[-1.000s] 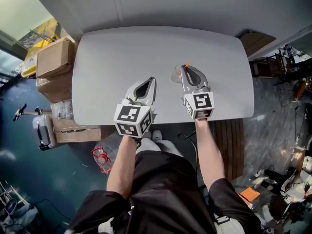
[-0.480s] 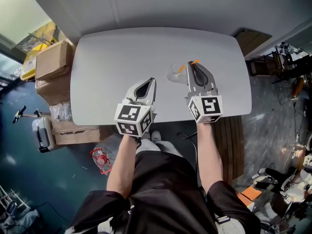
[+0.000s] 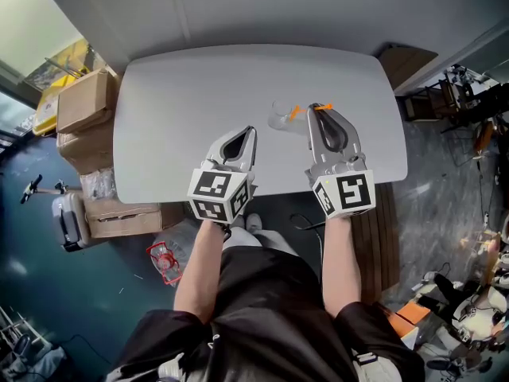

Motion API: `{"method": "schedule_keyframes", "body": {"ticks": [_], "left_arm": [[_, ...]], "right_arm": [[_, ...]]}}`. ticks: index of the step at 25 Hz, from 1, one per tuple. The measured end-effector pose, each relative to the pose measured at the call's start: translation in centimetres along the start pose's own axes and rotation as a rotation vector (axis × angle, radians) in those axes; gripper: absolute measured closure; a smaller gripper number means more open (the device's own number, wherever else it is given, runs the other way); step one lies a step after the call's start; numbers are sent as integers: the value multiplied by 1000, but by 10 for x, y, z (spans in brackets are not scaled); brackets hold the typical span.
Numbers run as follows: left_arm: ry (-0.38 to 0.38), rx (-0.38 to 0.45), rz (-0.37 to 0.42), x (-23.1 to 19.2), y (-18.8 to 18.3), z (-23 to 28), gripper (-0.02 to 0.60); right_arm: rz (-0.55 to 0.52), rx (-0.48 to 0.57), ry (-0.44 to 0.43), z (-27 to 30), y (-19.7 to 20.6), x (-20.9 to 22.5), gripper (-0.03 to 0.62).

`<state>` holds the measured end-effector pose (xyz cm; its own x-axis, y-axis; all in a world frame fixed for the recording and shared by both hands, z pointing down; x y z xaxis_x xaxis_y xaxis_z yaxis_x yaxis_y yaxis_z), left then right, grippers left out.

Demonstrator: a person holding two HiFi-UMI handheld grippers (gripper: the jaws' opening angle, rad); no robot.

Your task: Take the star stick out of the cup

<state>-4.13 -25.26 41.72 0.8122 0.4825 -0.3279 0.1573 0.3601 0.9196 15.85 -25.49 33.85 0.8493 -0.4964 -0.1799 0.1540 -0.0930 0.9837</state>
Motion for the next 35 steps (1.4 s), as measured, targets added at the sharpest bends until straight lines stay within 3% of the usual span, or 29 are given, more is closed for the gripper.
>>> {"method": "schedule_keyframes", "body": {"ticks": [6,13,18,35], "left_arm": [[12,38,20,12,-7,-8,580],[32,65,44,26,-10,-10,580],[41,71,58,34,-9,-12,580],[-6,76,73,35,-6,-33,580]], "right_arm": [[-58,16,15,-25,-15,-10,576],[33,-34,60,-53,2,-5,574],[186,-67,93,-67,22,-2,572],[234,-90,-27,-53,41,-26,572]]}}
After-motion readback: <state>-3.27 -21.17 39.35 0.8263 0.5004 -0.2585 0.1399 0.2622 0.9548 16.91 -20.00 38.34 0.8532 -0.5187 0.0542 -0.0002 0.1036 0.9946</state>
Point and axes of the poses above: the fingertips, and each gripper's own axes: z forward along the fingers, x to its right, y out of its underside, the point moved 10 cm from there along -z, backward along the fingers, and after that the axes turned 2 degrees about -y, right-handed, at the moved point
